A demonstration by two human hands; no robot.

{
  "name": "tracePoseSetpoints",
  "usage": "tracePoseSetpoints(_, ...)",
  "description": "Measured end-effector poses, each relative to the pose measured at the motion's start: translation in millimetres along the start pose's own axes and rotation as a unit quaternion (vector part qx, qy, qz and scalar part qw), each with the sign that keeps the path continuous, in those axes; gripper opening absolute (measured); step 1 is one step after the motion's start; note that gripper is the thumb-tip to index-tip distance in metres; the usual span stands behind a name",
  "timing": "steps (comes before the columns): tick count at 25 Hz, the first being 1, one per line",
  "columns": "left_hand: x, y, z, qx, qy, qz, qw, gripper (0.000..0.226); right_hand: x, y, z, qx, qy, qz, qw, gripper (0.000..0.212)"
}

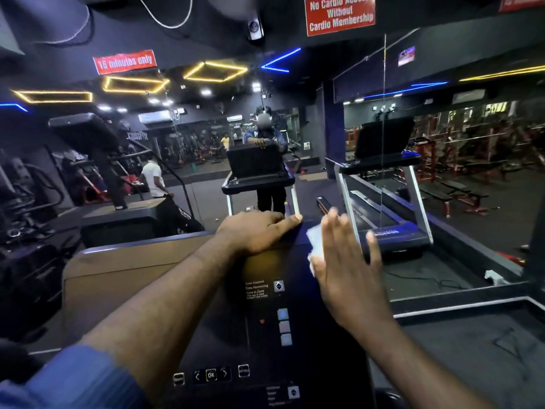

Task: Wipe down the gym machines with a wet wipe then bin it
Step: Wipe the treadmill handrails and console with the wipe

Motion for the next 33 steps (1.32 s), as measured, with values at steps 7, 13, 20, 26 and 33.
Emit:
tracePoseSetpoints(7, -3.3, 3.1, 2.9, -0.033, -0.007, -0.022, 0.999, 0.082, 14.2, 15.7, -13.8, -0.012, -0.036, -0.011, 0.999, 0.071)
tracePoseSetpoints(13, 1.0, 6.6, 2.8, -0.052, -0.003, -0.042, 0.998, 0.075, 17.0, -6.9, -12.7, 0.003, -0.037, 0.001, 0.999, 0.072)
tracePoseSetpoints(20, 0.1, -2.7, -1.2, -0.077, -0.039, -0.058, 0.995, 0.086, 12.8, 14.1, -16.7, -0.008, -0.058, -0.018, 0.998, 0.066)
tracePoseSetpoints(26, -1.2, 3.7, 2.3, -0.093, -0.042, -0.070, 0.992, 0.076, 13.3, 33.0, -12.9, -0.113, -0.086, -0.023, 0.990, 0.066)
tracePoseSetpoints(33, -1.6, 7.0, 3.4, -0.099, -0.039, -0.071, 0.992, 0.074, -17.7, -22.3, 18.7, -0.115, -0.020, -0.030, 0.993, 0.034)
Point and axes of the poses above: each hand's wrist, its own y-axis away from the middle knuckle, its own z-axis out of the back of the hand, x = y × z, the point moved 9 cm from there along -y, towards the middle knuckle, and after that the axes turned 15 degrees about z, right-handed, at the moved point
